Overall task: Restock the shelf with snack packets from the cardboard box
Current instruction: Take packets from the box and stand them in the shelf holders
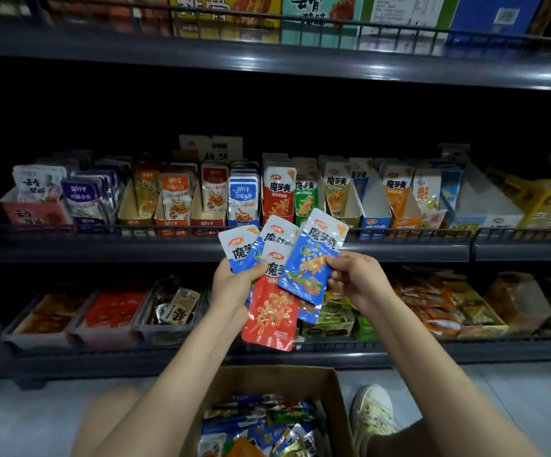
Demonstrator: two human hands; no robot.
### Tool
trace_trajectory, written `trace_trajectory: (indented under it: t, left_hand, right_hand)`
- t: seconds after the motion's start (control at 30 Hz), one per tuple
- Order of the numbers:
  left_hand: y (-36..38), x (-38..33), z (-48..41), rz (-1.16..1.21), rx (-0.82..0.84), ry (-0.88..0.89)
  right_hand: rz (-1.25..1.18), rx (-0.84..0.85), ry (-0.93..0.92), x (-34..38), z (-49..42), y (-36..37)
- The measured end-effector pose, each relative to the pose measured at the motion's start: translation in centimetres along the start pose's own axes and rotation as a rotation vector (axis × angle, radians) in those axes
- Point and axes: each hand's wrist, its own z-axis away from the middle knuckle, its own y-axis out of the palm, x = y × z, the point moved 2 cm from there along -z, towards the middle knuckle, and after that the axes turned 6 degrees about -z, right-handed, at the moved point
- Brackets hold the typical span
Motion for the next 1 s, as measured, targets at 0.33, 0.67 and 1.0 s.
trace_trajectory:
  t: [0.33,0.67,1.0]
  left_hand:
    - [-3.7,-2.4,-3.5,-0.031,-0.119,0.083]
    - [3.5,-4.8,-9.3,-0.068,-0.037,0.136]
    - [11.0,-5.2,-14.5,-0.093,0.040,0.170]
  right_hand:
    - [-0.134,-0.188,-0.135,2.6,-4.1,-2.6]
    - [-0.241,-0.393,-0.497,9.3,-10.7,-7.3]
    - [0.225,-0.370,-0.581,11.3,-19.0,-9.0]
